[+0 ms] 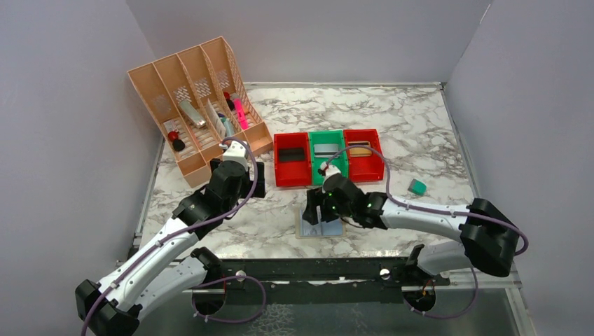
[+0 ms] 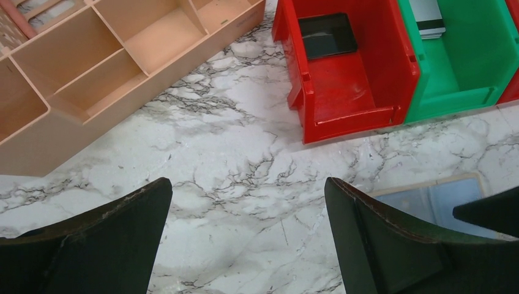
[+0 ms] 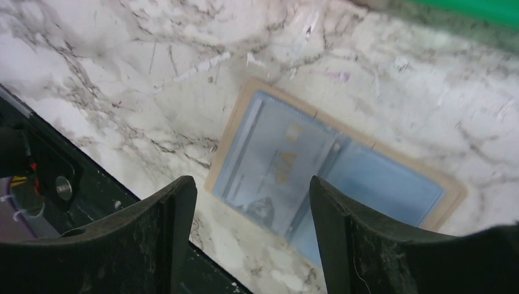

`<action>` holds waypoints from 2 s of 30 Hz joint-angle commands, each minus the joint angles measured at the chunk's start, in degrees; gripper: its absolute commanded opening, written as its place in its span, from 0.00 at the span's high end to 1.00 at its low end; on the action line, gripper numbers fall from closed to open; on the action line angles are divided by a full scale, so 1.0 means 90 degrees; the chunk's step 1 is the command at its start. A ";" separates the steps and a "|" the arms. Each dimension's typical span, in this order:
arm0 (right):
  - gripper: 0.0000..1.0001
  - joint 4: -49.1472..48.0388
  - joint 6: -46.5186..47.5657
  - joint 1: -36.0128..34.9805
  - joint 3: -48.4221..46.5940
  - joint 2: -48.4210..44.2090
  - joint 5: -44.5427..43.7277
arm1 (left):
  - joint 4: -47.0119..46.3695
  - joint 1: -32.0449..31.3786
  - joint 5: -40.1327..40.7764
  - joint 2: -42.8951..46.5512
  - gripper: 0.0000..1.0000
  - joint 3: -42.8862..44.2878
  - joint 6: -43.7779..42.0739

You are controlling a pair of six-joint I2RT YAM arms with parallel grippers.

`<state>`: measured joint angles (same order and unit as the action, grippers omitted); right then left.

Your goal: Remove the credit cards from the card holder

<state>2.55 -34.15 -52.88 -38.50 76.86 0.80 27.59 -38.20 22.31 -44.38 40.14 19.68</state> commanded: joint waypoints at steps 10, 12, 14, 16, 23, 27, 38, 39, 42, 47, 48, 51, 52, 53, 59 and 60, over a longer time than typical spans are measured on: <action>0.39 0.2241 -0.1621 -0.1461 -0.1244 0.1320 -0.3053 | 0.0008 0.0032 0.0162 -0.0101 0.01 -0.0007 0.0020; 0.40 0.2258 -0.1649 -0.1475 -0.1283 0.1450 -0.3081 | 0.0003 0.0035 0.0170 -0.0100 0.01 -0.0007 0.0020; 0.41 0.2173 -0.1566 -0.1477 -0.1298 0.1544 -0.2984 | 0.0001 0.0035 0.0174 -0.0106 0.01 -0.0006 0.0018; 0.42 0.2114 -0.1517 -0.1494 -0.1328 0.1625 -0.2907 | 0.0010 0.0035 0.0175 -0.0107 0.01 -0.0006 0.0020; 0.46 0.2122 -0.1422 -0.1604 -0.1531 0.1831 -0.2851 | 0.0007 0.0040 0.0174 -0.0115 0.01 -0.0007 0.0015; 0.47 0.2073 -0.1515 -0.1611 -0.1508 0.2027 -0.2784 | 0.0010 0.0035 0.0162 -0.0116 0.01 -0.0007 0.0011; 0.72 0.2270 -0.1822 -0.1606 -0.1430 0.2112 -0.3133 | 0.0008 0.0037 0.0136 -0.0166 0.01 -0.0007 0.0001; 0.75 0.2220 -0.1761 -0.1611 -0.1426 0.2077 -0.3114 | 0.0009 0.0035 0.0136 -0.0181 0.01 -0.0007 0.0001; 0.82 0.1958 -0.1537 -0.1608 -0.1381 0.2013 -0.2941 | 0.0009 0.0036 0.0138 -0.0176 0.01 -0.0016 0.0001; 0.94 0.1586 -0.1456 -0.1614 -0.1307 0.1963 -0.2562 | 0.0010 0.0043 0.0139 -0.0197 0.01 -0.0017 0.0001; 0.96 0.1591 -0.1458 -0.1609 -0.1323 0.1967 -0.2554 | 0.0005 0.0043 0.0140 -0.0201 0.01 -0.0017 0.0001; 0.96 0.1770 -0.1540 -0.1601 -0.1419 0.1980 -0.2660 | 0.0009 0.0040 0.0119 -0.0222 0.01 -0.0017 0.0001; 0.96 0.1797 -0.1567 -0.1603 -0.1424 0.1956 -0.2695 | 0.0005 0.0040 0.0105 -0.0238 0.01 -0.0022 0.0001; 0.97 0.1809 -0.1592 -0.1596 -0.1413 0.1921 -0.2729 | 0.0009 0.0036 0.0076 -0.0254 0.01 -0.0025 0.0008; 0.99 0.0921 -0.1288 -0.1203 -0.1070 0.1304 -0.1631 | -0.0003 0.0035 -0.0189 -0.0418 0.01 0.0023 0.0196; 0.99 0.0856 -0.1338 -0.1155 -0.1032 0.1204 -0.1505 | -0.0009 0.0035 -0.0222 -0.0415 0.01 0.0040 0.0286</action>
<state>15.97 -47.35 -65.49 -49.56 91.90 -20.38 27.59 -38.20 22.11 -47.66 40.14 19.99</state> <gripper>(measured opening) 0.017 0.987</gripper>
